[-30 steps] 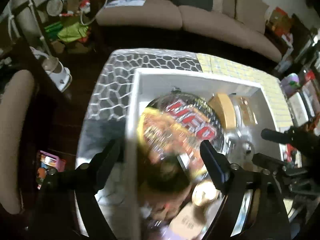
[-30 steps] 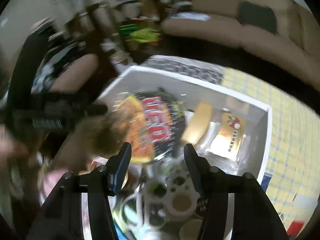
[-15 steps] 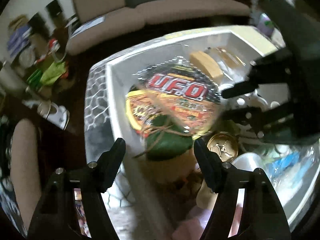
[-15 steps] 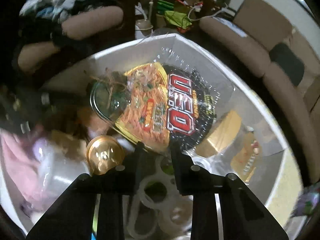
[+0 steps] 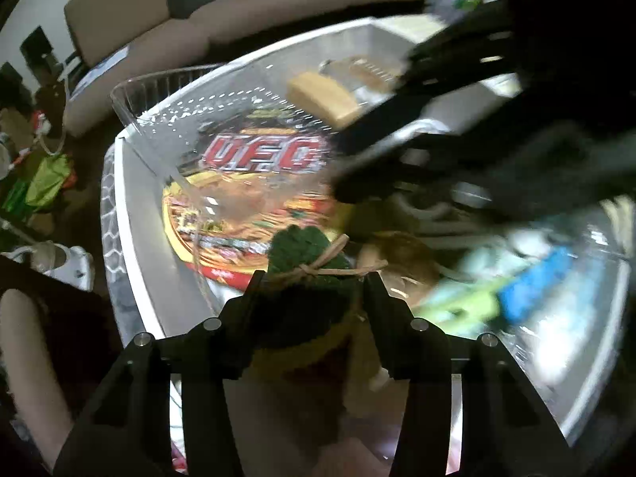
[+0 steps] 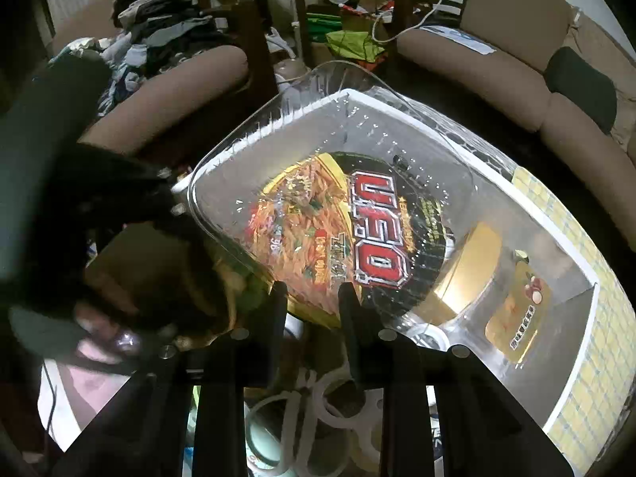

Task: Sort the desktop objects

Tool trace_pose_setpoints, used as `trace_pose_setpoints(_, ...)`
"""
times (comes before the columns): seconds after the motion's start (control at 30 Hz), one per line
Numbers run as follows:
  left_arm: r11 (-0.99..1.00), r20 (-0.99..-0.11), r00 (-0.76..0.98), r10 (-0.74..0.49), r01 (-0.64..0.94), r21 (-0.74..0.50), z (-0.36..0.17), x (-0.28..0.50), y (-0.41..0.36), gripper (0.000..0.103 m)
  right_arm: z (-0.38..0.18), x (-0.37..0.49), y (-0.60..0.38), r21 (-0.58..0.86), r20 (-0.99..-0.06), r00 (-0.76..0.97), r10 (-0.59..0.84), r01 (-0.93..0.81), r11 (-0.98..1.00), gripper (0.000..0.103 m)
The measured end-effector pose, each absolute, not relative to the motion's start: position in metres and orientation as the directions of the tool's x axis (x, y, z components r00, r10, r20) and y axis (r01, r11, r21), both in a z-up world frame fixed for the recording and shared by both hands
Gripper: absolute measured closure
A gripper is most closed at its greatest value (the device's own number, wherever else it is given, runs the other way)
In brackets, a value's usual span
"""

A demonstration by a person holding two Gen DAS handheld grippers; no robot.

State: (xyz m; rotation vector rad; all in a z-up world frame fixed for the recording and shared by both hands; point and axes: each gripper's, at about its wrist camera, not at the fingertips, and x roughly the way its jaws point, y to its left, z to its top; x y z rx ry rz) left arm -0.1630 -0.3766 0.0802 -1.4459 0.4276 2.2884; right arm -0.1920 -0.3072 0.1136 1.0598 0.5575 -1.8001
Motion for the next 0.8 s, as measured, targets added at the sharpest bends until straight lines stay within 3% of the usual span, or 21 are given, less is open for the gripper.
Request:
trace_pose_setpoints(0.27,-0.875,-0.901,-0.400,0.166,-0.481,0.053,0.093,-0.142,-0.382,0.058,0.095,-0.178,-0.333,0.081,-0.889,-0.130,-0.439,0.899,-0.431,0.076)
trace_pose_setpoints(0.37,-0.884,-0.891,-0.420,0.173,-0.466,0.048,0.104,-0.136,-0.388,0.049,0.095,-0.171,-0.336,0.097,-0.898,-0.095,-0.429,0.909,-0.404,0.076)
trace_pose_setpoints(0.43,-0.887,-0.871,-0.452,0.192,-0.459,0.043,0.115,-0.131,-0.395,0.037,0.101,-0.170,-0.333,0.093,-0.899,-0.091,-0.429,0.917,-0.388,0.075)
trace_pose_setpoints(0.5,-0.899,-0.851,-0.481,0.211,-0.437,0.025,0.124,-0.132,-0.403,0.033,0.115,-0.174,-0.323,0.065,-0.885,-0.138,-0.446,0.910,-0.409,0.067)
trace_pose_setpoints(0.57,-0.911,-0.844,-0.489,0.221,-0.412,0.000,0.129,-0.137,-0.410,0.033,0.133,-0.185,-0.306,0.080,-0.852,-0.175,-0.493,0.888,-0.453,0.043)
trace_pose_setpoints(0.6,-0.913,-0.840,-0.493,0.225,-0.407,-0.006,0.131,-0.139,-0.412,0.033,0.141,-0.191,-0.296,0.092,-0.835,-0.197,-0.514,0.871,-0.483,0.041)
trace_pose_setpoints(0.7,-0.922,-0.843,-0.494,0.211,-0.388,-0.003,0.130,-0.143,-0.414,0.033,0.147,-0.215,-0.265,0.164,-0.825,-0.225,-0.519,0.783,-0.600,0.041)
trace_pose_setpoints(0.8,-0.923,-0.855,-0.483,0.190,-0.385,0.012,0.121,-0.147,-0.410,0.033,0.127,-0.236,-0.250,0.248,-0.846,-0.180,-0.502,0.700,-0.669,0.051)
